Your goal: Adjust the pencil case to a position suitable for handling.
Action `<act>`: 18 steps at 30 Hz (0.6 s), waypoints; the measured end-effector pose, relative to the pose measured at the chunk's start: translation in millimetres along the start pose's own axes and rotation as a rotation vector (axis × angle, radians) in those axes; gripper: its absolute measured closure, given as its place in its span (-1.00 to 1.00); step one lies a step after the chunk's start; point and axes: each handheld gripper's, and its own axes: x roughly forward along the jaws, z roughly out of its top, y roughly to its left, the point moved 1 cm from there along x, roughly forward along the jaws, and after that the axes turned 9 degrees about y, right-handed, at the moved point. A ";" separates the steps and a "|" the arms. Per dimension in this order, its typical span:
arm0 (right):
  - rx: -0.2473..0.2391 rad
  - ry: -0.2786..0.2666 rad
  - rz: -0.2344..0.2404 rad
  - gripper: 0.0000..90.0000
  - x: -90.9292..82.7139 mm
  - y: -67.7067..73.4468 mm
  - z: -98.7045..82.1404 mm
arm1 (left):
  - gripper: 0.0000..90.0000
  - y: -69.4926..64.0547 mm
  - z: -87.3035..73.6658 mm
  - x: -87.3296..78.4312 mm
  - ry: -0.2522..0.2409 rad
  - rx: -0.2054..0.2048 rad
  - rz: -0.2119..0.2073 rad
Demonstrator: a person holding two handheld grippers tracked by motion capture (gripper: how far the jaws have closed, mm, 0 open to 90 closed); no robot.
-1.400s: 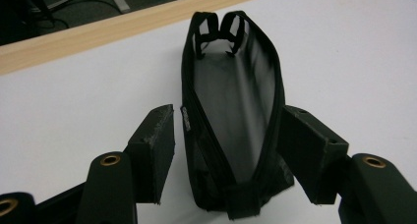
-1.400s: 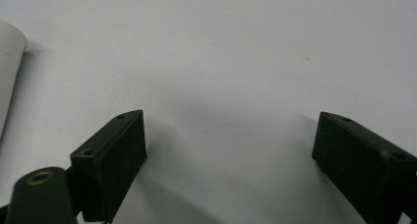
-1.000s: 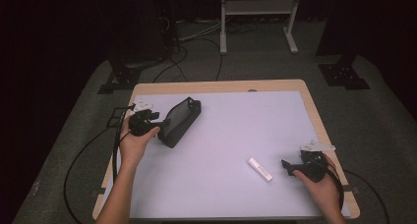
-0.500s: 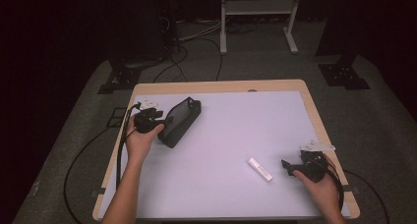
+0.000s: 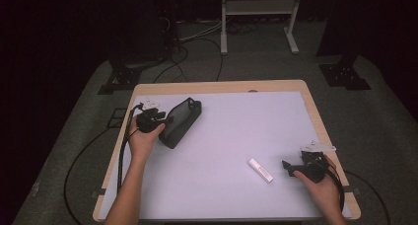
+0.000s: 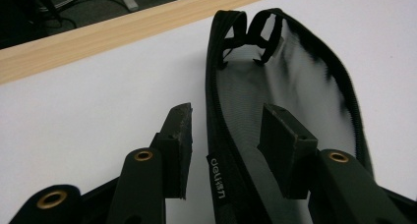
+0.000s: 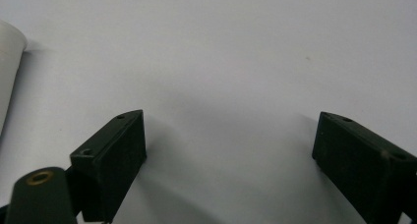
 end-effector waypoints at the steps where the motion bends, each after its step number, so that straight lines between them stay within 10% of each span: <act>1: 0.000 0.000 0.001 -0.74 0.0 -0.1 0.0 | 0.28 0.6 0.1 1.3 -0.003 -0.004 -0.006; 18: -0.001 -0.002 -0.002 -0.74 -0.1 0.4 -0.3 | 0.96 4.8 1.8 4.3 0.002 -0.059 -0.042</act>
